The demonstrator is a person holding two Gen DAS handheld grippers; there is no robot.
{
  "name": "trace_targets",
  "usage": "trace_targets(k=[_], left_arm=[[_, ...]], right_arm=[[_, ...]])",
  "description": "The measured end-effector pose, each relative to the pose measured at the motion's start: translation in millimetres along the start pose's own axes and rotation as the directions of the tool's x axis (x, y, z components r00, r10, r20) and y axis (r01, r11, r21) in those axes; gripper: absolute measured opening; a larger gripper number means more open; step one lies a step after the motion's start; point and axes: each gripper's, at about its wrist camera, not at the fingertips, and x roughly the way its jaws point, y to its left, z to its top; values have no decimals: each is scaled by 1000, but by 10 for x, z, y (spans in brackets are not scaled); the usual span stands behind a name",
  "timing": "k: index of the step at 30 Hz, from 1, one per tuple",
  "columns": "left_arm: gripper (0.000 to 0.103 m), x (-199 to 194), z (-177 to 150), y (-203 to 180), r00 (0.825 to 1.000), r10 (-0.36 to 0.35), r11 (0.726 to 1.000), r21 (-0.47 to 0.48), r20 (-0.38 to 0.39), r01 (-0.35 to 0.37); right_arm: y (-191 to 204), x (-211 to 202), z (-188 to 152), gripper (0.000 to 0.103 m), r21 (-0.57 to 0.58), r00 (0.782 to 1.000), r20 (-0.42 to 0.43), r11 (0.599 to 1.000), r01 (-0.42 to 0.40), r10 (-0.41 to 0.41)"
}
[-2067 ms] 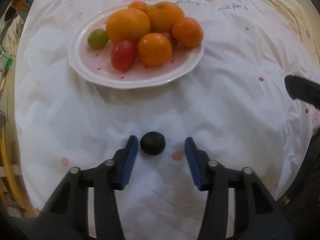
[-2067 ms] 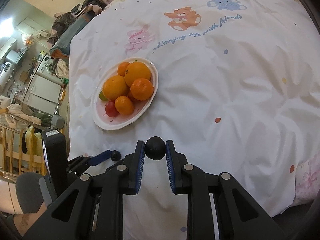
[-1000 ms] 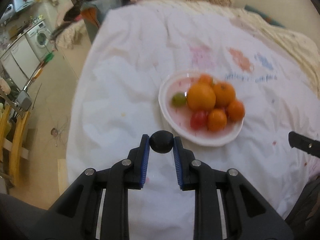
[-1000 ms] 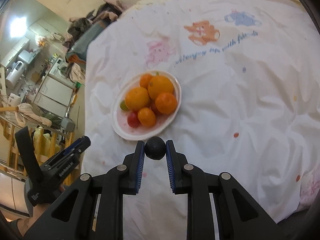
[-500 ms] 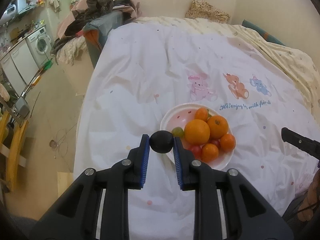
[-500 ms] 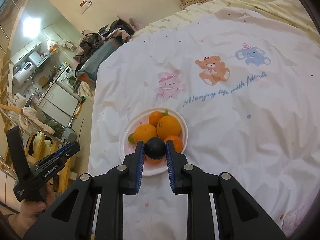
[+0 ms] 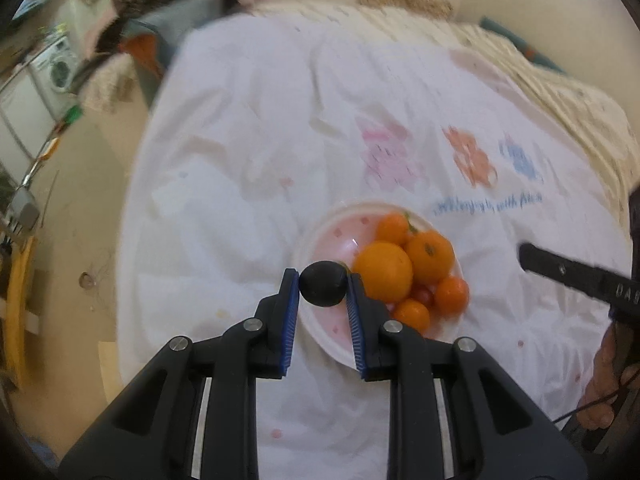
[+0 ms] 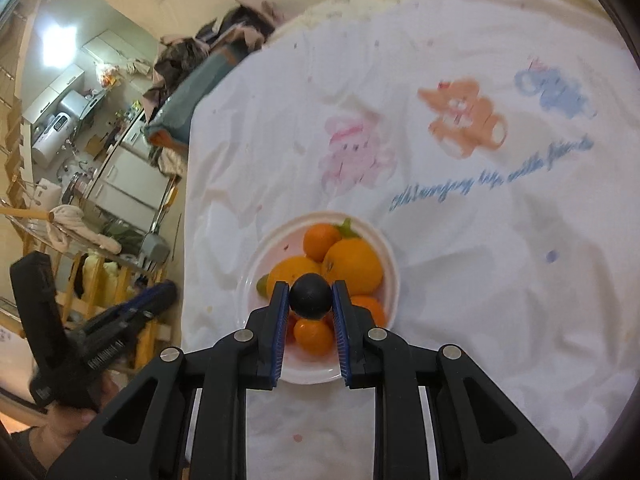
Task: Organize fruits
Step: 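Carry both dark fruits onto the pink plate and open both grippers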
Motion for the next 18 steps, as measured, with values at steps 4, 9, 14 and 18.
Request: trace_targets(k=[4, 9, 14, 18], left_arm=[[20, 271, -64, -116, 998, -11, 999, 38, -61, 14], [21, 568, -88, -57, 993, -22, 1000, 17, -116, 24], [21, 765, -90, -9, 988, -31, 999, -10, -153, 30], [21, 808, -94, 11, 987, -39, 999, -31, -154, 35]], right_arm=[[7, 201, 13, 23, -3, 999, -48, 1000, -9, 9], [1, 419, 17, 23, -8, 996, -90, 1000, -7, 6], [-38, 578, -31, 23, 3, 993, -116, 1000, 10, -9], [-5, 656, -54, 23, -23, 991, -132, 999, 25, -27]])
